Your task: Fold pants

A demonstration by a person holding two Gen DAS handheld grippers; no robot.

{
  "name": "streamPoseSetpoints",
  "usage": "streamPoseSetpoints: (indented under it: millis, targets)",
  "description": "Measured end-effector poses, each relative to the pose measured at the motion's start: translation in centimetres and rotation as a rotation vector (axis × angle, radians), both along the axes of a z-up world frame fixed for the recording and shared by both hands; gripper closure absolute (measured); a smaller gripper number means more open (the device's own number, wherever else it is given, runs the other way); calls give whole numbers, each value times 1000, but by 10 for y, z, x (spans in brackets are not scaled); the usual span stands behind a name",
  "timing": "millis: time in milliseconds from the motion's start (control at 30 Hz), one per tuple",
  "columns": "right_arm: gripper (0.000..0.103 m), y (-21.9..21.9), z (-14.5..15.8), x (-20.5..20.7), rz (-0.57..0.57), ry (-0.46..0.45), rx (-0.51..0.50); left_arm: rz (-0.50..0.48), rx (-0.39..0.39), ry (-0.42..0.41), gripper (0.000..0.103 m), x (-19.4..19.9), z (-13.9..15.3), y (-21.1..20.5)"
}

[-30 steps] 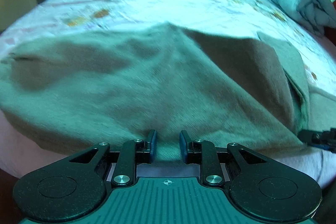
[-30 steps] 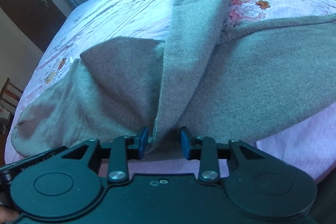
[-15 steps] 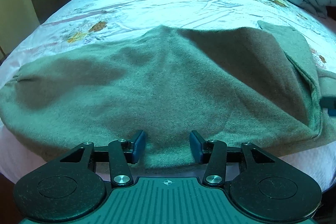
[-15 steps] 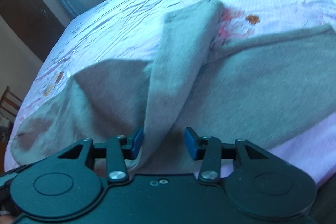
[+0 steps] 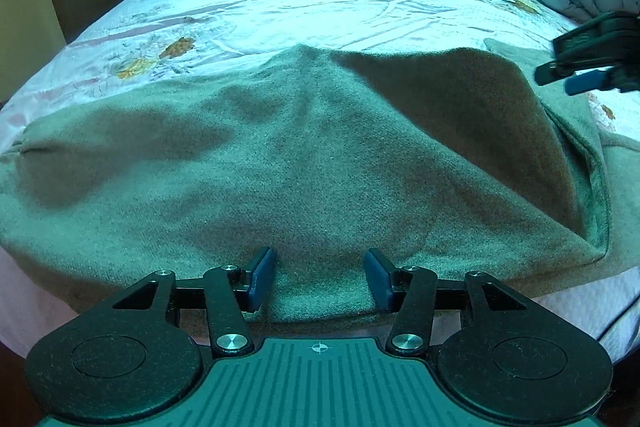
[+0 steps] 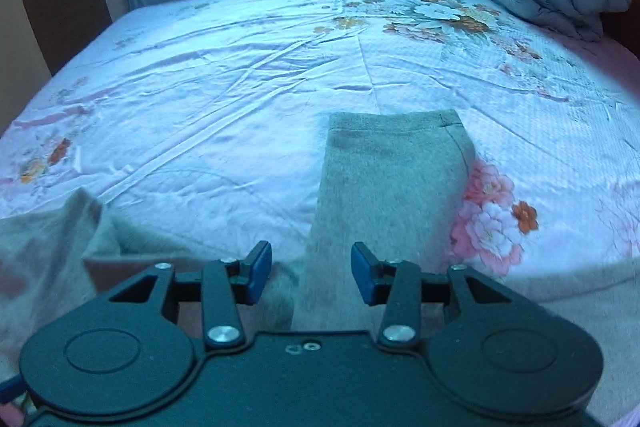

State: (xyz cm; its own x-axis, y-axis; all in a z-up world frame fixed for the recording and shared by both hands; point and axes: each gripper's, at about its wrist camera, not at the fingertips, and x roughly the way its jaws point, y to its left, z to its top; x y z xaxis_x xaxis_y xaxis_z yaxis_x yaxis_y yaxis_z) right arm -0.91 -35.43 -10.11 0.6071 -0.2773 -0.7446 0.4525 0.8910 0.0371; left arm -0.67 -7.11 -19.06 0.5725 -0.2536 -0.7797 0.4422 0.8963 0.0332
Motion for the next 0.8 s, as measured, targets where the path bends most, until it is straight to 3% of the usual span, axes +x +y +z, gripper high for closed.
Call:
streamPoseSetpoints:
  millis: [233, 300, 333, 367, 533, 800]
  targets:
    - [68, -6, -26, 44, -23, 154, -117, -3, 1, 1, 49, 1, -1, -1]
    - [79, -11, -37, 50, -1, 199, -131, -5, 1, 2, 49, 1, -1, -1]
    - [96, -13, -40, 50, 8, 203, -135, -5, -2, 3, 49, 1, -1, -1]
    - [103, -16, -39, 47, 7, 188, -127, -6, -4, 5, 48, 1, -1, 0]
    - [103, -31, -19, 13, -42, 62, -70, -9, -6, 4, 46, 1, -2, -1]
    - [103, -46, 24, -101, -206, -229, 35, -17, -6, 5, 42, 0, -2, -2]
